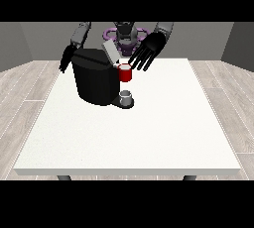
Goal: Insert the coffee pod into the coffee machine and close the lid
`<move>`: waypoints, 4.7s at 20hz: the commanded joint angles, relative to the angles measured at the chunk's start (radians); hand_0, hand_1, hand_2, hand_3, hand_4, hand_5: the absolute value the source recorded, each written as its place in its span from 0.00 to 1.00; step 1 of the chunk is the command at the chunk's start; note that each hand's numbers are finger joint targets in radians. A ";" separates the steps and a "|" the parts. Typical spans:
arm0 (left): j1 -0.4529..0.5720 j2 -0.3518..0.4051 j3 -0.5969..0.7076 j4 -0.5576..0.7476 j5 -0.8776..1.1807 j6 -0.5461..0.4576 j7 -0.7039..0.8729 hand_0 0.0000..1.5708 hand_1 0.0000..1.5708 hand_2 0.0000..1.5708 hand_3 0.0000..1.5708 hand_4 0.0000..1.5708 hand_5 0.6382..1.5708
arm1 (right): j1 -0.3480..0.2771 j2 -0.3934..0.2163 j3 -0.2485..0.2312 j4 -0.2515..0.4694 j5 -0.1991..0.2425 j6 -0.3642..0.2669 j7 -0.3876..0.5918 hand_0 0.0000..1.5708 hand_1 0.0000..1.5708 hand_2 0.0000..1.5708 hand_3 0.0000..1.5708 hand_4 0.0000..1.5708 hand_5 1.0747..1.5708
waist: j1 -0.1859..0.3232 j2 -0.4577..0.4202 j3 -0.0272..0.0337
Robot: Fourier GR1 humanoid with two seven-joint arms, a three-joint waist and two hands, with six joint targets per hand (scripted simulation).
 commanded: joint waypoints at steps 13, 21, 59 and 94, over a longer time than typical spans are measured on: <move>0.437 -0.410 0.334 0.019 0.484 -0.032 -0.094 0.00 0.00 0.00 0.00 0.04 1.00 | 0.256 0.007 -0.048 0.023 -0.071 0.032 -0.063 0.00 0.00 0.00 0.00 0.00 1.00 | 0.246 -0.413 -0.0028; 0.661 -0.438 0.281 0.009 0.464 -0.058 -0.118 0.00 0.00 0.00 0.00 0.28 1.00 | 0.201 0.000 0.028 -0.098 -0.074 0.114 0.022 0.00 0.00 0.00 0.00 0.00 1.00 | 0.323 -0.563 -0.0014; 0.926 -0.401 0.084 -0.733 0.822 -0.066 0.174 0.00 0.00 0.00 0.00 0.23 1.00 | -0.233 -0.078 -0.068 0.206 -0.213 0.227 0.064 0.00 0.00 0.00 0.00 0.00 1.00 | 0.403 -0.247 -0.0008; 0.907 -0.389 0.000 -0.798 0.796 -0.058 0.140 0.00 0.00 0.00 0.00 0.24 1.00 | -0.660 -0.155 0.032 0.238 -0.025 0.176 0.166 0.00 0.00 0.00 0.00 0.15 1.00 | 0.586 -0.087 -0.0011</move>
